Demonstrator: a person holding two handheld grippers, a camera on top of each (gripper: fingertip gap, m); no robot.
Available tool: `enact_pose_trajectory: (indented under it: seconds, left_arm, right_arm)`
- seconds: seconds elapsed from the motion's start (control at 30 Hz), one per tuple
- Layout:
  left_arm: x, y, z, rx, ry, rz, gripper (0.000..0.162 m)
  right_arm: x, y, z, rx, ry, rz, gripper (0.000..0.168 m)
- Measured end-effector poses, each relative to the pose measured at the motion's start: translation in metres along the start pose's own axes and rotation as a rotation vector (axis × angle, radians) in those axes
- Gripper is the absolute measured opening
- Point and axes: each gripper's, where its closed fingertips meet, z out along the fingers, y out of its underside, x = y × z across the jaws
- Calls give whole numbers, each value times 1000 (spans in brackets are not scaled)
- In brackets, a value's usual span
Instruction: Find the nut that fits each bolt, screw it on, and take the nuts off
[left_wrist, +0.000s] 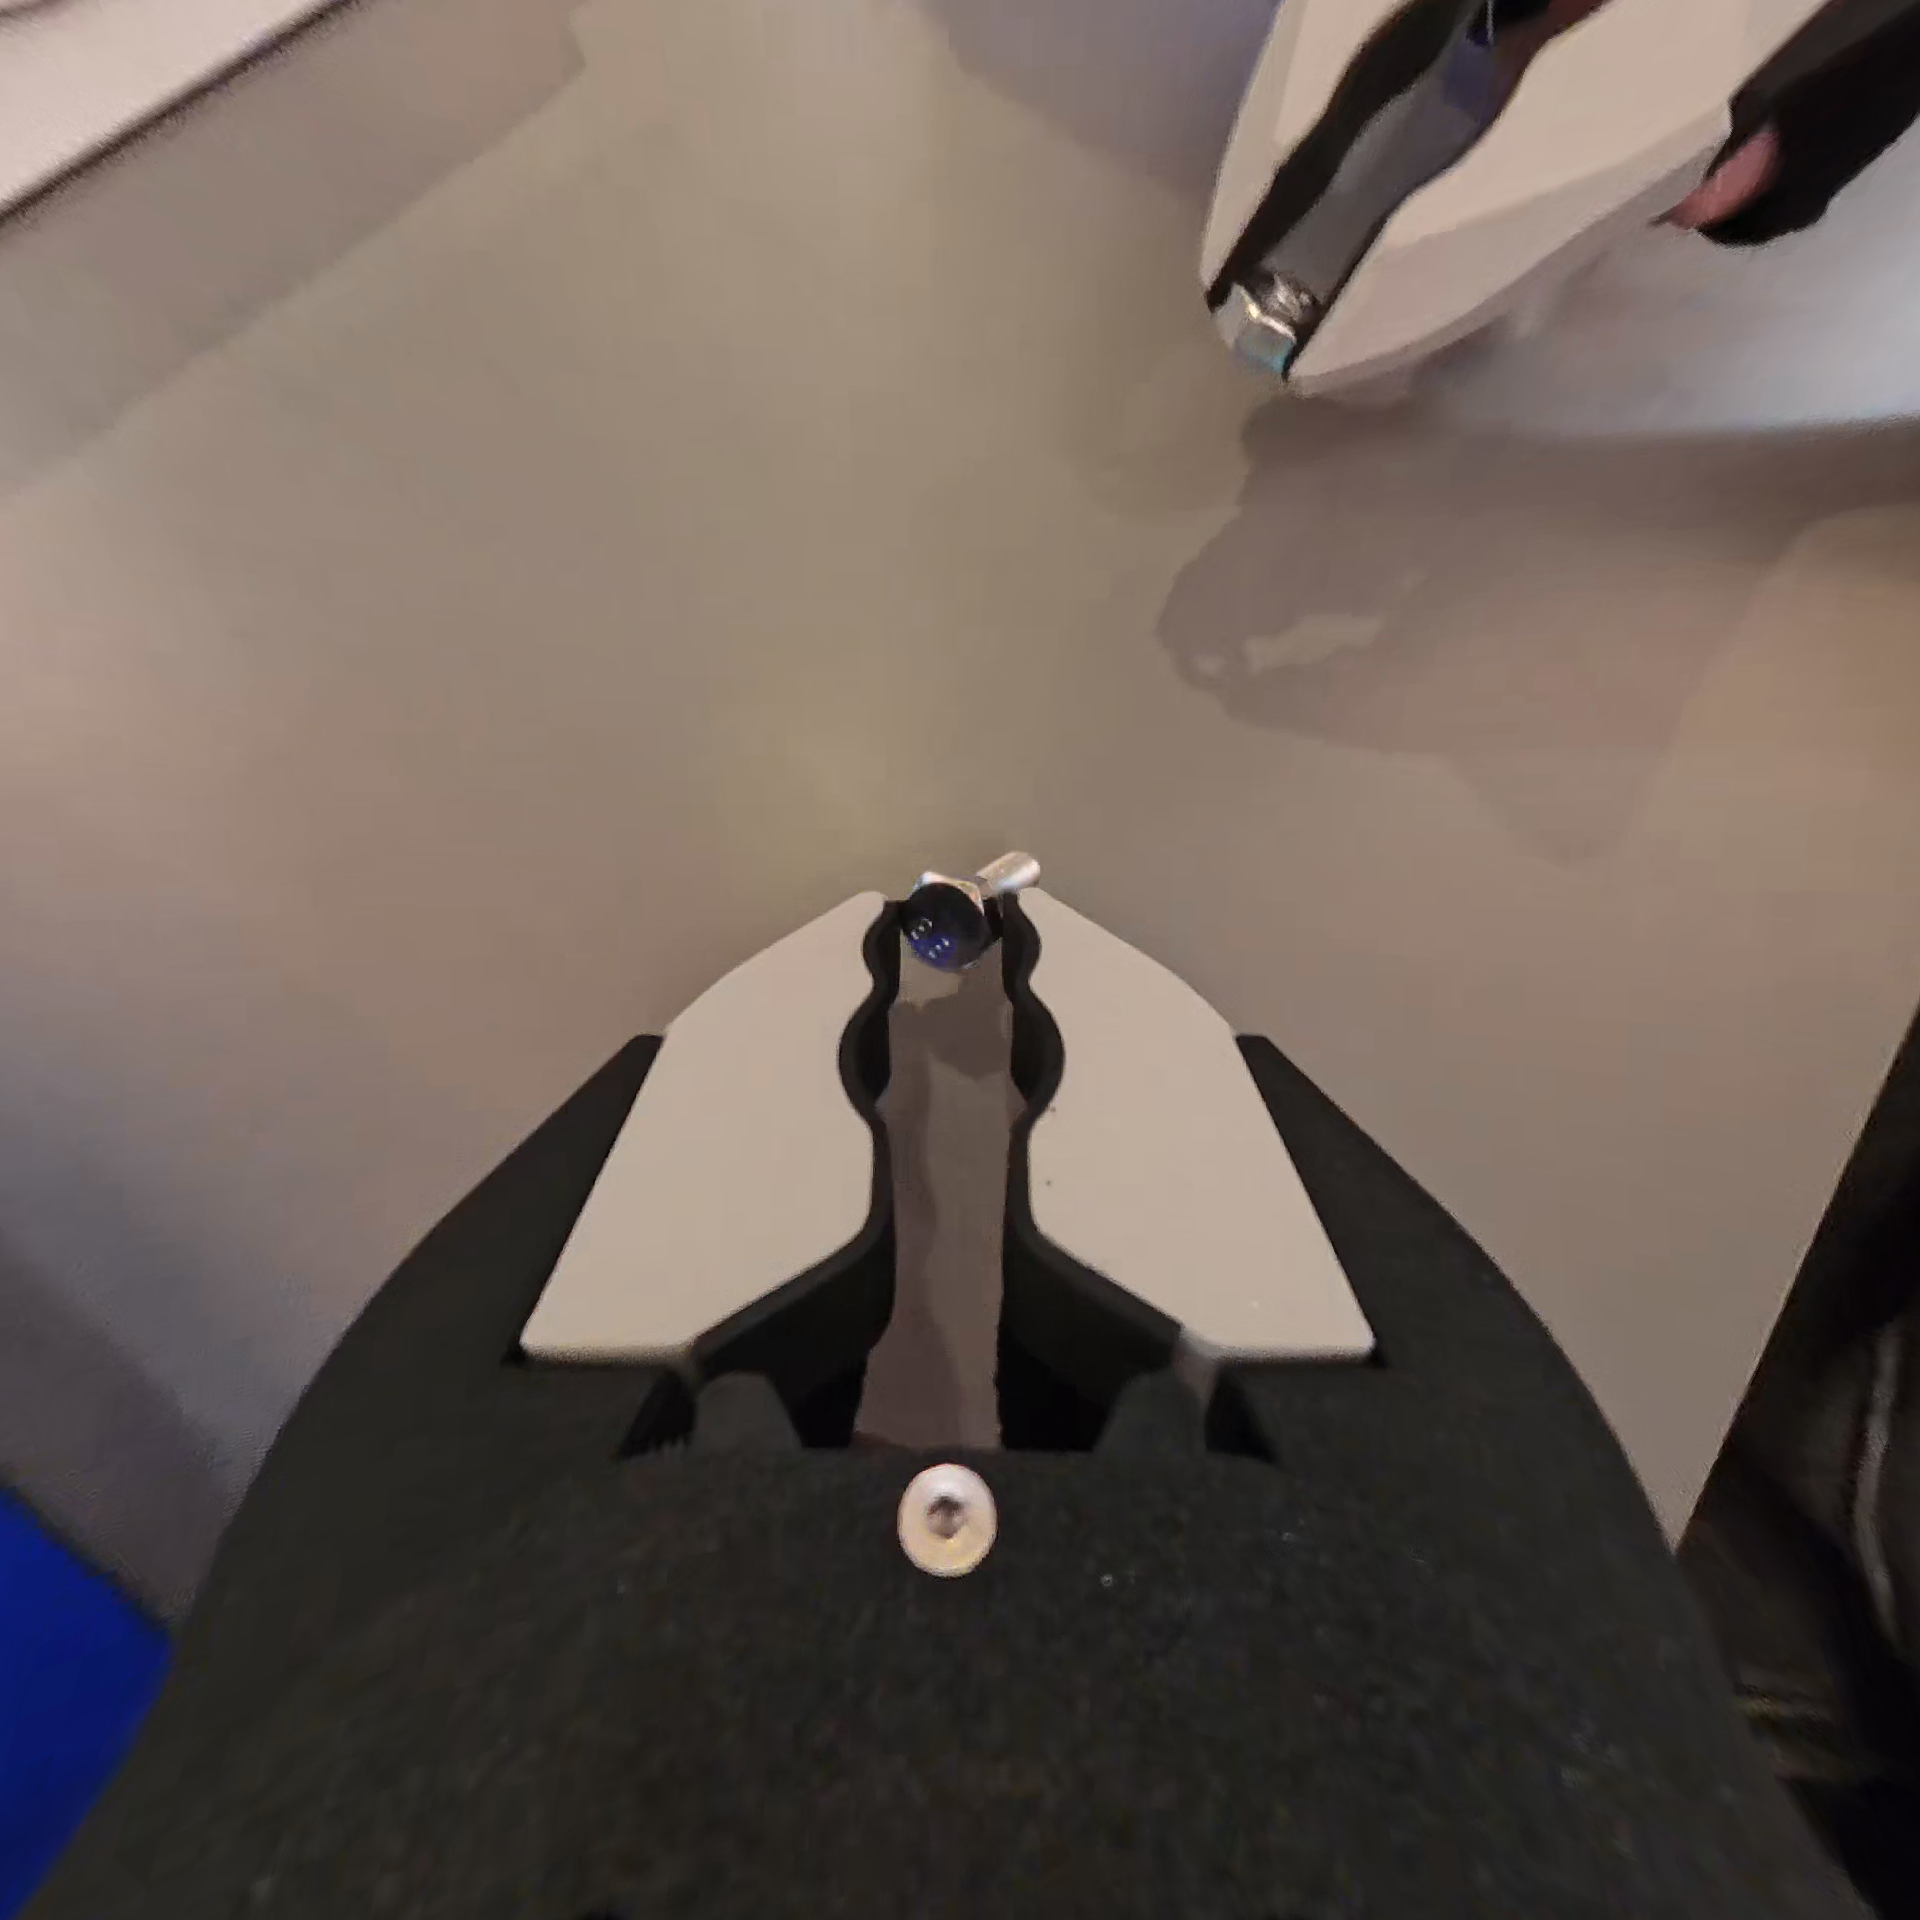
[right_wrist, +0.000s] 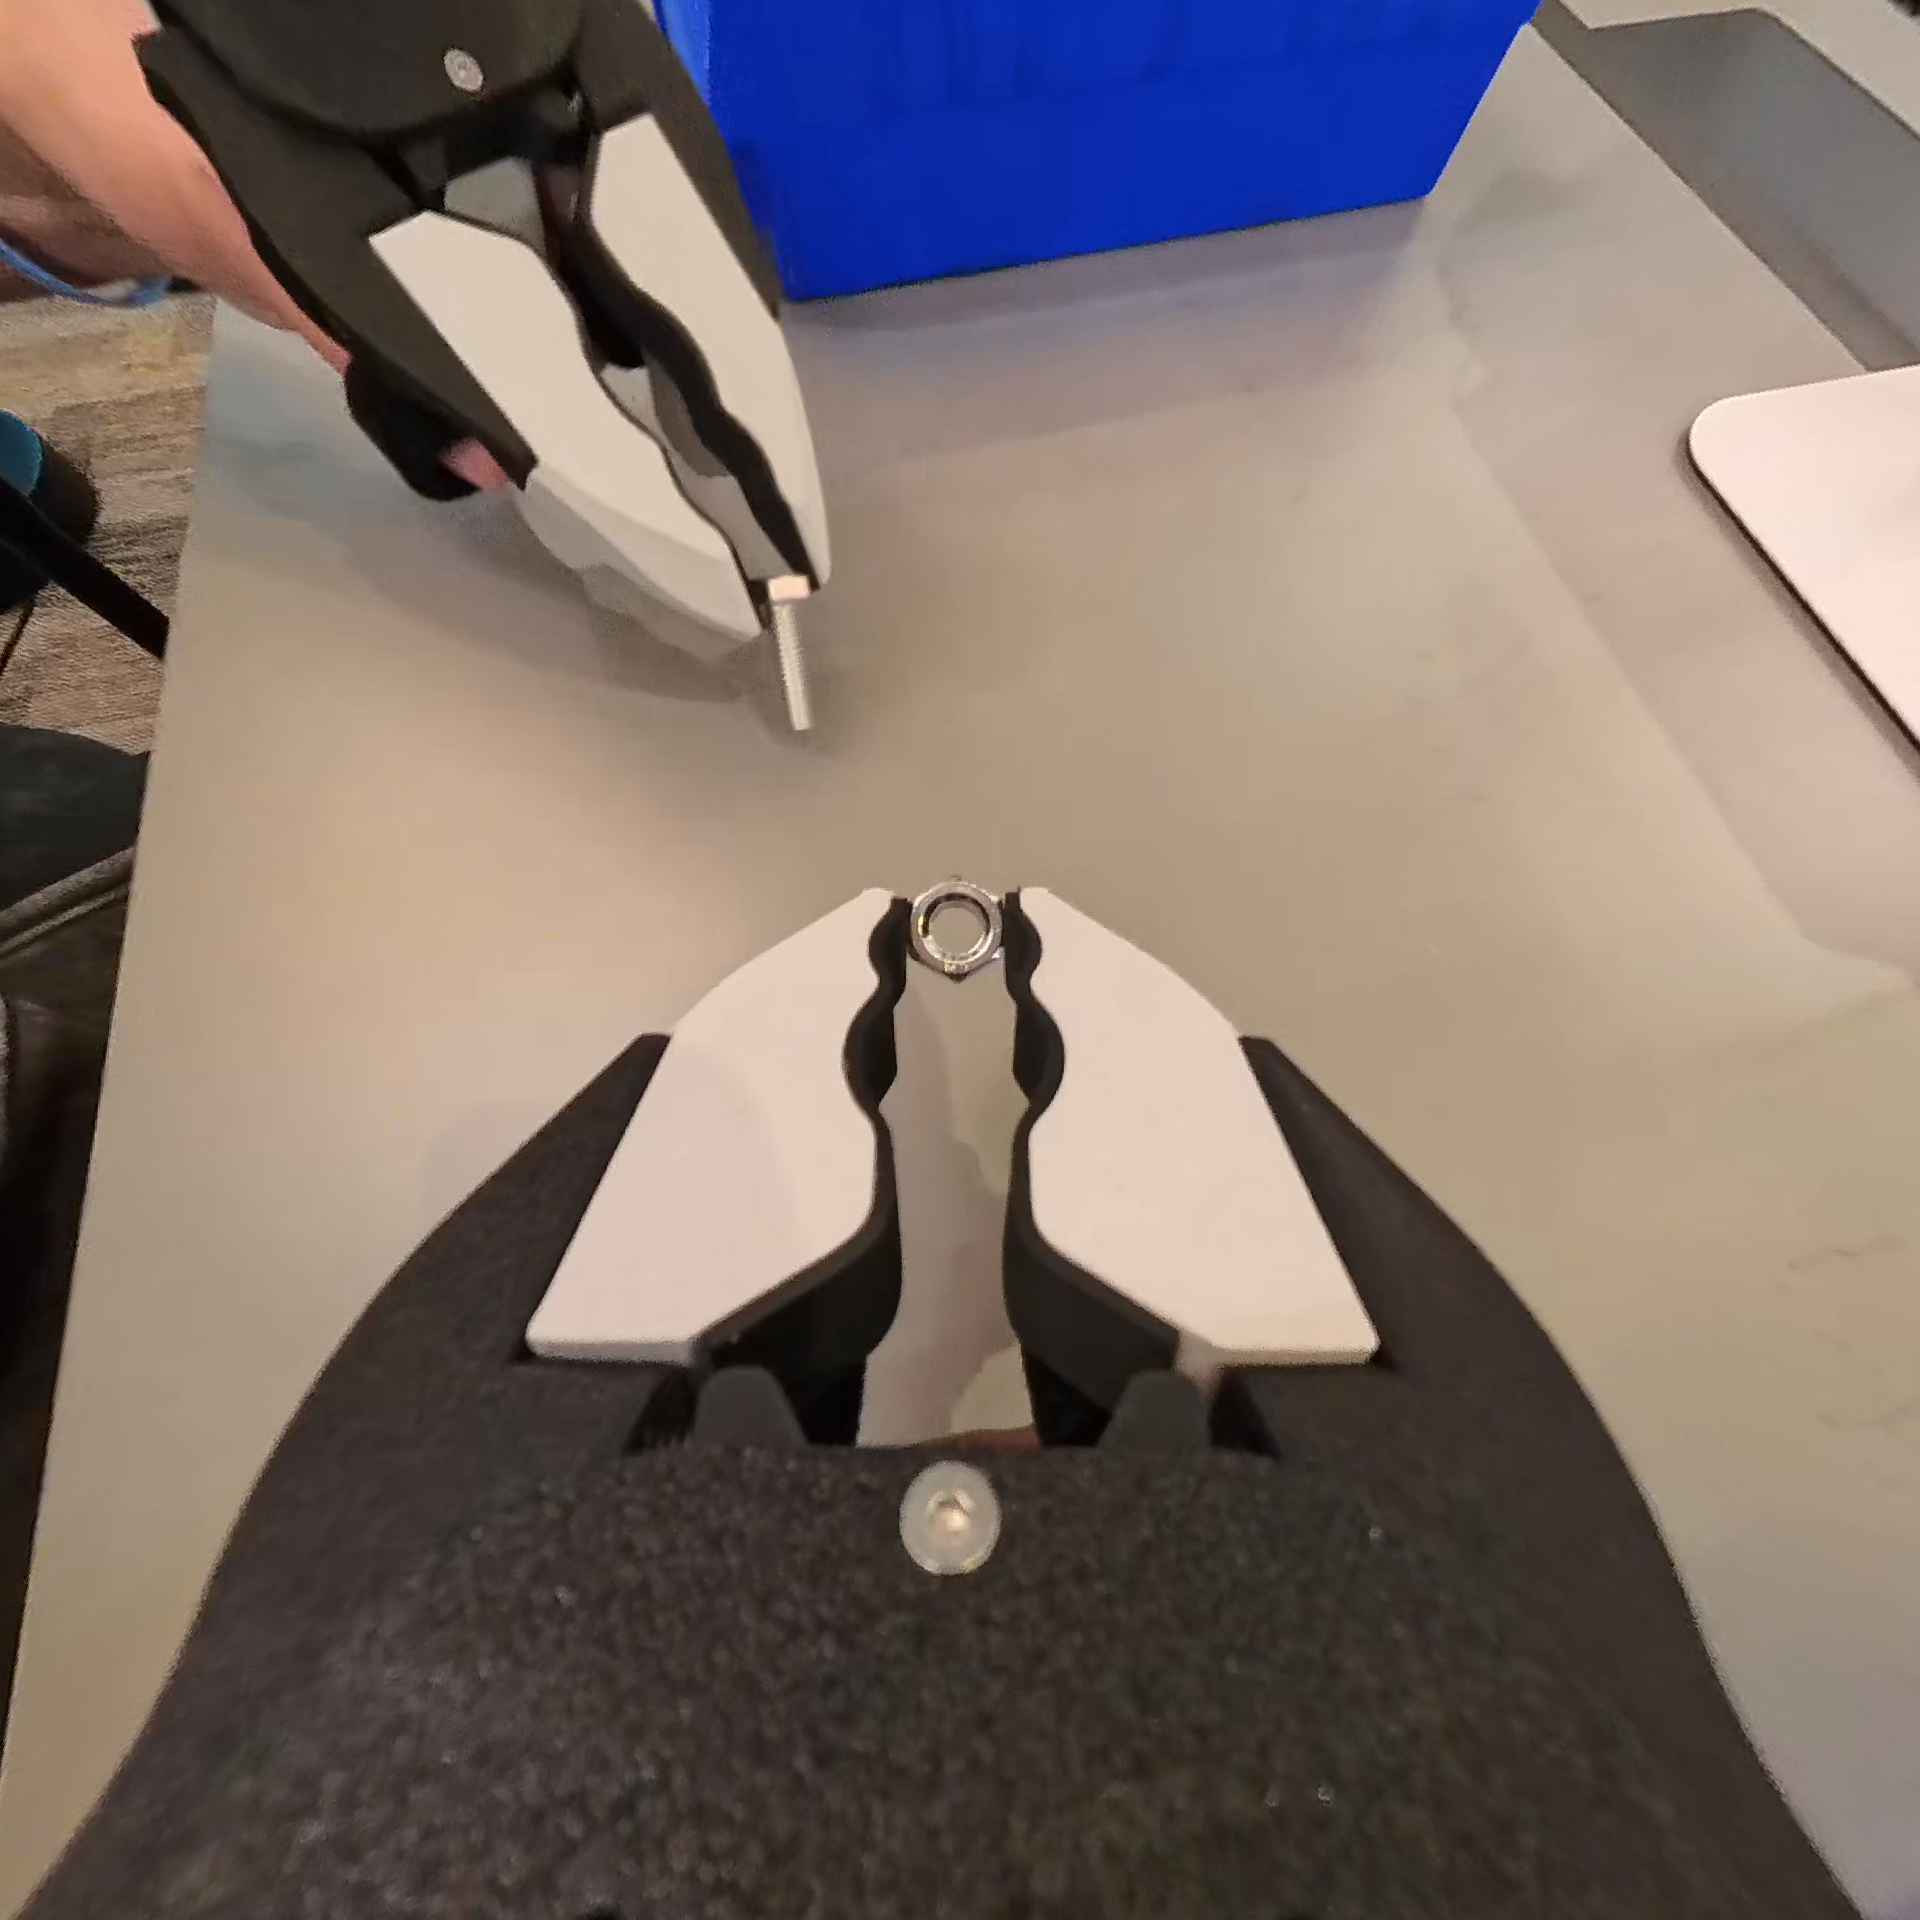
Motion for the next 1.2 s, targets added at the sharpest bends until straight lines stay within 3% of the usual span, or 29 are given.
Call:
enact_pose_trajectory:
  seconds: [0.33,0.7,0.9,0.97,1.2]
  left_arm:
    - [21,32,3,-72,40,156,22]
    - [20,33,0,-151,177,554,32]
    - [20,36,3,-159,354,531,31]
    - [23,35,5,-142,392,517,20]
    - [20,22,13,-46,351,446,19]
  right_arm:
    - [0,9,2,-31,-1,-6,18]
    - [4,21,6,-63,-14,9,18]
    - [5,23,7,-59,-30,26,18]
    - [5,26,8,-64,-38,34,18]
    - [8,26,12,-41,-46,43,18]
